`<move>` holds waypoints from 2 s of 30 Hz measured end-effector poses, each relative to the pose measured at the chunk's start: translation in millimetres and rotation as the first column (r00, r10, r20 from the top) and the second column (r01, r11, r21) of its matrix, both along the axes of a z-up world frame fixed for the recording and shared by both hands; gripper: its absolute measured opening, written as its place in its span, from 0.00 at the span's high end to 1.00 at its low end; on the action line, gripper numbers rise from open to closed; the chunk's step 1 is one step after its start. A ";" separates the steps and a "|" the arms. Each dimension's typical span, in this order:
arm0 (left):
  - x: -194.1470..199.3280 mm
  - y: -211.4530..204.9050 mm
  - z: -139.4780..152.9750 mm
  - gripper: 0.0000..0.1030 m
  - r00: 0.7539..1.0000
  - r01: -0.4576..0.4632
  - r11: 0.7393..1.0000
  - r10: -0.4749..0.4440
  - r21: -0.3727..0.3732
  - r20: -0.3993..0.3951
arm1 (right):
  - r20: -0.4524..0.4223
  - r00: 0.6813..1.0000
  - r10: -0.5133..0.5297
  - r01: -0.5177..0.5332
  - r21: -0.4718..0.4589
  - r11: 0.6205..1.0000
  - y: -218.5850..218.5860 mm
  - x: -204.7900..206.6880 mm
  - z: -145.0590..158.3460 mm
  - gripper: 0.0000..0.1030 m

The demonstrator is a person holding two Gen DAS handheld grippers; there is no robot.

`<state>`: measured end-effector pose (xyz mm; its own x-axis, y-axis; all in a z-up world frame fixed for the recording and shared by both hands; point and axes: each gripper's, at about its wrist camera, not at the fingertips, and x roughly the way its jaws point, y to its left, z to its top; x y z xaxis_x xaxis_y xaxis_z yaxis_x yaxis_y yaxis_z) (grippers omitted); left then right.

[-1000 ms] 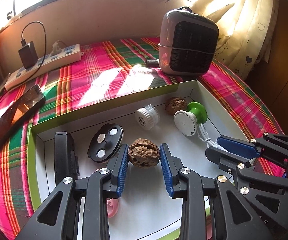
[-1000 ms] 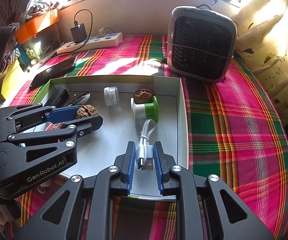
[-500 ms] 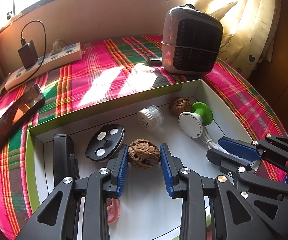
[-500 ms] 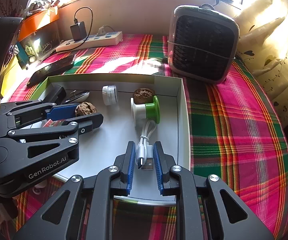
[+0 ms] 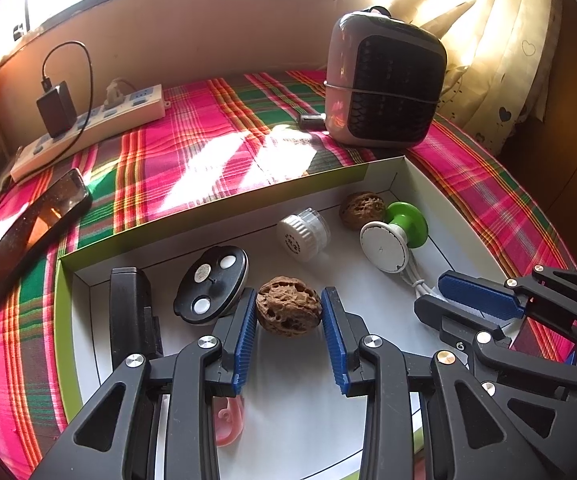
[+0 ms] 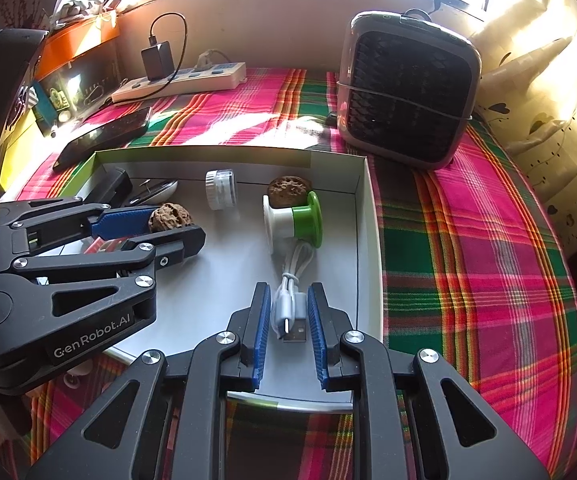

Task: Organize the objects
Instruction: 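Carry the walnut and white cable over the white box, then open both tools to drop the walnut and cable into the box, then withdraw both tools toward the pink case and white mushroom-shaped object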

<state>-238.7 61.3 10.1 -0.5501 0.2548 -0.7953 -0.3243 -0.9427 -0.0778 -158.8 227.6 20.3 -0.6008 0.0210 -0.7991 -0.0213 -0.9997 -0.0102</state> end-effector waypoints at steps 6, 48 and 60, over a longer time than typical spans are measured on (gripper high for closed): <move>5.1 -3.8 4.3 0.67 1.000 -0.002 1.000 0.002 0.009 -0.007 | -0.017 1.000 0.006 -0.006 -0.005 1.000 -2.1 4.2 4.1 0.68; 108.3 -47.2 32.0 0.66 0.993 -0.077 0.992 0.085 0.095 -0.085 | -0.149 0.984 0.095 -0.109 -0.088 0.990 -13.5 73.6 22.4 0.59; 130.1 -58.5 26.5 0.63 0.995 -0.063 0.992 0.071 0.108 -0.070 | -0.134 0.982 0.134 -0.152 -0.136 0.979 -18.9 76.9 11.5 0.55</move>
